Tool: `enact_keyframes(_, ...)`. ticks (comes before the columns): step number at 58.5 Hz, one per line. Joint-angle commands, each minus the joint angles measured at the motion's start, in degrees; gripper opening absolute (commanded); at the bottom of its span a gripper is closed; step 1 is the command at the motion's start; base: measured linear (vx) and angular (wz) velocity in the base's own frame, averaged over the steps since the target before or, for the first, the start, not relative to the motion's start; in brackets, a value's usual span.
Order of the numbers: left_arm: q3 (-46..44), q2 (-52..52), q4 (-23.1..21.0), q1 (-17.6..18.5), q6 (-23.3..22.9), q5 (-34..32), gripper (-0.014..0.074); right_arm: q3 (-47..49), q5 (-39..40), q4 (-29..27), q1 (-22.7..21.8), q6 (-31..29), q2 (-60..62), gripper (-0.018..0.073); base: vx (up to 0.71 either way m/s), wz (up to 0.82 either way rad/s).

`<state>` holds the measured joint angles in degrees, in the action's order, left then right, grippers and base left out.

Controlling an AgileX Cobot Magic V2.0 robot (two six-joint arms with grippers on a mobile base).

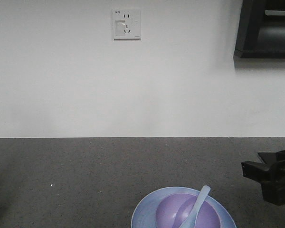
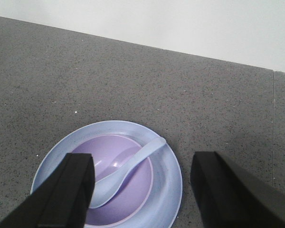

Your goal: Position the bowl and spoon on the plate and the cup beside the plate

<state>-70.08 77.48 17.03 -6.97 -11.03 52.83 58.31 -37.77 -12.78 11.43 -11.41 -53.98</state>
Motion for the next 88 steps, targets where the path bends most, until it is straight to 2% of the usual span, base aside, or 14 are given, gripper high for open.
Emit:
enact_keyframes(1,-4.5,-0.1,-4.2,-0.1,4.3,-1.2,0.0468,1.6,4.1,-0.1,-0.1,-0.2,0.9,0.0505,0.0,0.0)
enact_keyframes(7,-6.2,2.0,-8.0,-0.1,7.0,0.1,0.0468,1.6,4.2,0.0,-0.1,-0.2,0.9,0.0505,0.0,0.0)
enact_keyframes(35,-6.7,5.8,-5.3,-0.1,7.9,2.8,0.0468,1.6,4.1,0.6,-0.1,-0.3,0.9,0.0505,0.0,0.0)
enact_keyframes(51,-6.7,7.6,-5.9,-0.1,8.5,3.9,0.0468,1.6,4.1,0.6,-0.1,-0.3,0.9,0.0505,0.0,0.0)
enact_keyframes(59,-6.7,8.2,-6.5,-0.1,11.0,4.8,0.0468,1.6,4.1,0.6,-0.1,-0.3,0.9,0.0505,0.0,0.0)
enact_keyframes(66,-6.7,8.4,-6.5,-0.1,11.0,4.8,0.0462,1.6,4.1,0.6,-0.1,-0.3,0.9,0.0505,0.0,0.0)
enact_keyframes(79,-6.7,8.5,-6.4,-0.1,12.6,6.4,0.0344,1.6,4.4,0.7,-0.1,-0.3,0.9,0.0505,0.0,0.0)
enact_keyframes(85,-6.7,8.5,-6.2,-0.1,12.7,6.4,0.0259,1.6,4.5,0.8,-0.1,-0.3,0.9,0.0505,0.0,0.0)
enact_keyframes(86,-6.7,8.5,-6.2,-0.1,12.7,6.4,0.0206,1.6,4.5,0.8,-0.1,-0.3,0.9,0.0505,0.0,0.0)
enact_keyframes(88,-6.7,8.5,-6.2,-0.1,12.7,6.4,0.0183,1.6,4.5,0.8,-0.1,-0.3,0.9,0.0505,0.0,0.0)
